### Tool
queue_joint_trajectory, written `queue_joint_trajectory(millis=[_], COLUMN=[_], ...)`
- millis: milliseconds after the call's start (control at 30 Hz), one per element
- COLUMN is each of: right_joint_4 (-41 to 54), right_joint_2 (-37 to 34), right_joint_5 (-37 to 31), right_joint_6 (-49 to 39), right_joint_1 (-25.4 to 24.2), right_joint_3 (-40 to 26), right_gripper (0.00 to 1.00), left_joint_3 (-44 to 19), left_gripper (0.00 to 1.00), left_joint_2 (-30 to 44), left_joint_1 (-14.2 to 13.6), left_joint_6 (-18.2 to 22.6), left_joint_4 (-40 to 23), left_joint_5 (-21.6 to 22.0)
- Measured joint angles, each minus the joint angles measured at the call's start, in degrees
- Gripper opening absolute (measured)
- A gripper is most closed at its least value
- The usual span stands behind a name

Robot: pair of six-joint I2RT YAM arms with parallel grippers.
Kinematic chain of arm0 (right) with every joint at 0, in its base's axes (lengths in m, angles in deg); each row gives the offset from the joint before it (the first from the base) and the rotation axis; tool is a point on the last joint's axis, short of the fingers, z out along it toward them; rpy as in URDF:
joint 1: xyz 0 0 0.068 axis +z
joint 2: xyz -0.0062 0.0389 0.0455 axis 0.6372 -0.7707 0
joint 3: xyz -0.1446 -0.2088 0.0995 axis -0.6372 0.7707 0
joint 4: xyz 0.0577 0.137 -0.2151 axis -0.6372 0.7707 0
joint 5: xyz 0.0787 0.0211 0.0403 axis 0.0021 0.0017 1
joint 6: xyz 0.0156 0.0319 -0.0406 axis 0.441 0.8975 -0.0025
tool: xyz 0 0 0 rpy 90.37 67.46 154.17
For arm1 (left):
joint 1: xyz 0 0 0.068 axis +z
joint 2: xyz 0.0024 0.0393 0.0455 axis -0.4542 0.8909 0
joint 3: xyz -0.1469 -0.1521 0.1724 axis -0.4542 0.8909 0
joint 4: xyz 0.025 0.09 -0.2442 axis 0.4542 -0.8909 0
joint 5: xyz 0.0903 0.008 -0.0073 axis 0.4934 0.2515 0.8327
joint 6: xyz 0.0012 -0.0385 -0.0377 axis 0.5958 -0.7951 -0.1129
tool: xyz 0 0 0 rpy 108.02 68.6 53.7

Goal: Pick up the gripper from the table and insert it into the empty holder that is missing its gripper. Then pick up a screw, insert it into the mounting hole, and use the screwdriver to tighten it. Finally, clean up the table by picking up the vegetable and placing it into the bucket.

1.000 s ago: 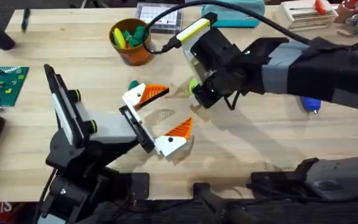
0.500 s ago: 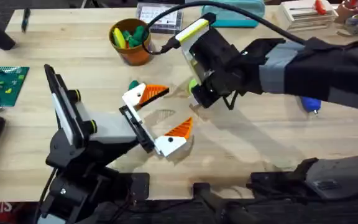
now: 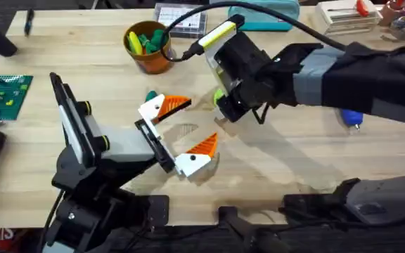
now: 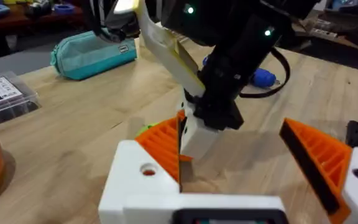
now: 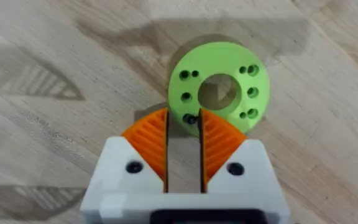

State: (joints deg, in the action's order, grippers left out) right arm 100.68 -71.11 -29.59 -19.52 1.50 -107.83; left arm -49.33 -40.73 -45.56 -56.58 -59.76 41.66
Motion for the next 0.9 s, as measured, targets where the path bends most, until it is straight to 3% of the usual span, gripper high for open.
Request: queue_joint_trajectory(millis=[267,467,900], right_joint_4=[0.0,-0.1,0.7], right_joint_2=[0.0,0.0,0.0], right_joint_5=[0.0,-0.8,-0.8], right_joint_6=[0.0,-0.3,-0.2], right_joint_1=[0.0,0.0,0.0], right_joint_3=[0.0,0.0,-0.5], right_gripper=[0.264,0.013,0.007], left_joint_3=[0.0,0.0,0.0], left_gripper=[0.985,0.985,0.985], left_joint_2=[0.0,0.0,0.0], left_joint_1=[0.0,0.0,0.0], left_joint_6=[0.0,0.0,0.0], left_joint_4=[0.0,0.0,0.0], left_joint_5=[0.0,0.0,0.0])
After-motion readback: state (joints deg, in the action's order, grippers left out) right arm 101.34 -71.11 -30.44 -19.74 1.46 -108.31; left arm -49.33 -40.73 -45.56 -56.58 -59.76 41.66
